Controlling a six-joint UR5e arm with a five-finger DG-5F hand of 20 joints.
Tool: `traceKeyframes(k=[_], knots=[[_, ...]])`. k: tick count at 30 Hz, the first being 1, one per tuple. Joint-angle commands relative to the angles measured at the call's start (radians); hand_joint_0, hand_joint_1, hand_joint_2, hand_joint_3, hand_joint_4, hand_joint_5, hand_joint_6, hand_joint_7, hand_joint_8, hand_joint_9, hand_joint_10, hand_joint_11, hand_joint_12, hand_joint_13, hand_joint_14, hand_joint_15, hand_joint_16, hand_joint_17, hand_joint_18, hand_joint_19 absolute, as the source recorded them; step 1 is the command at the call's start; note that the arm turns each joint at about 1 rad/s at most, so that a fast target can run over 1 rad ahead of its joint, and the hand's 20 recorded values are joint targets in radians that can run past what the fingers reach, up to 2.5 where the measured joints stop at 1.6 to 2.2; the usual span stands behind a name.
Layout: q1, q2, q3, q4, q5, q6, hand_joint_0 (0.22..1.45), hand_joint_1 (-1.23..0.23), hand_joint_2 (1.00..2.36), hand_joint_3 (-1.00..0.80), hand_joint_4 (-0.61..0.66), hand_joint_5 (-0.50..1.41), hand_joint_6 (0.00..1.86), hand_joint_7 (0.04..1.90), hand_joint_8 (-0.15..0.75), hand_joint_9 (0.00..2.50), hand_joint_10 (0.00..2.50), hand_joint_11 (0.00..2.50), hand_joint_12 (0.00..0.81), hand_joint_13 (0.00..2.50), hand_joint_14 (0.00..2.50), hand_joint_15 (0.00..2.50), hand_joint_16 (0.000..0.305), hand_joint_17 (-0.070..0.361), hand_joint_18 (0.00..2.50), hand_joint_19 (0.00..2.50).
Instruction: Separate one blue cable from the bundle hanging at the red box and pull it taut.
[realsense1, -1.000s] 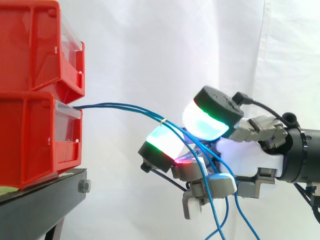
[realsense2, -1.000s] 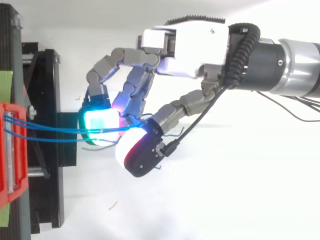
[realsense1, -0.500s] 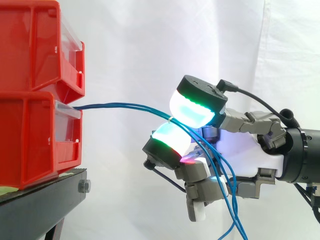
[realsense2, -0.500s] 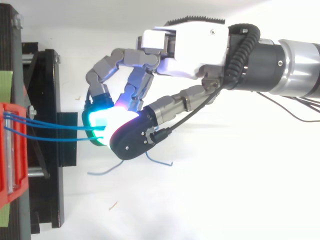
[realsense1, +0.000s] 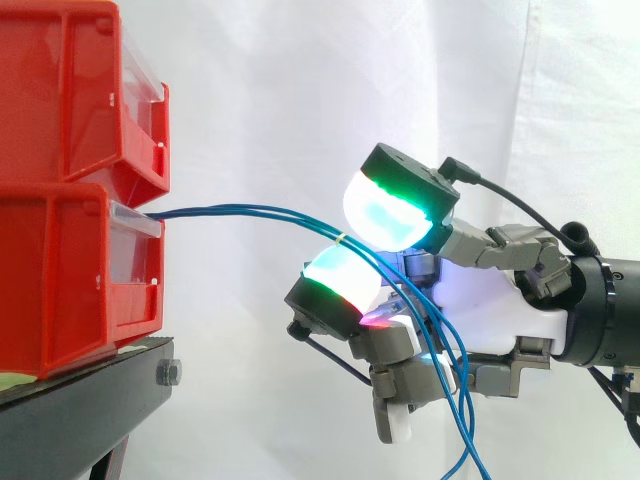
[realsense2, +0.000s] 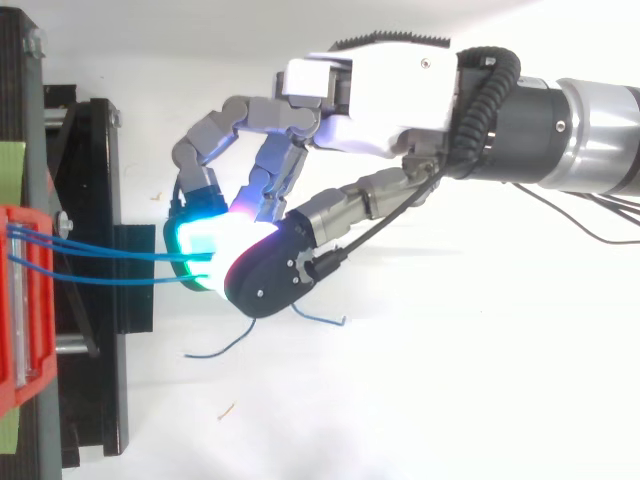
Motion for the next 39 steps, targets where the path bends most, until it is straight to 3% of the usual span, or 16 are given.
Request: traceKeyframes(k=[1,5,10,19,31,39], knots=[[0.001,0.0,0.001,0.0,0.0,0.0,0.62,-0.6,1.01,-0.35,0.19,-0.17,0.88,1.17,0.392,1.07,0.02,1.09,0.401,1.14,0.02,1.12,0.043,0.097,1.03,0.63],[0.001,-0.002,0.001,0.0,0.0,0.0,0.62,-0.7,1.02,-0.23,0.03,-0.17,0.88,1.19,0.387,1.08,0.02,1.08,0.395,1.15,0.02,1.1,0.043,0.098,1.04,0.62],[0.001,0.0,-0.001,0.0,0.0,0.0,0.65,-0.79,1.02,-0.23,-0.05,-0.17,0.88,1.22,0.376,1.08,0.02,1.08,0.397,1.17,0.02,1.1,0.042,0.095,1.04,0.61],[0.001,0.0,-0.001,-0.008,0.0,0.0,0.73,-0.87,1.0,-0.5,0.05,-0.19,0.9,1.1,0.372,1.07,0.02,1.09,0.409,1.17,0.02,1.11,0.042,0.094,1.06,0.58],[0.001,0.0,-0.001,-0.008,0.006,0.0,0.58,-0.82,1.0,-0.5,0.14,-0.19,0.9,1.08,0.382,1.07,0.02,1.11,0.415,1.16,0.02,1.12,0.042,0.094,1.06,0.59],[0.002,0.0,-0.001,-0.009,0.006,0.0,0.72,-0.87,1.0,-0.48,0.06,-0.18,0.89,1.17,0.384,1.08,0.02,1.1,0.407,1.16,0.02,1.1,0.04,0.091,1.05,0.6]])
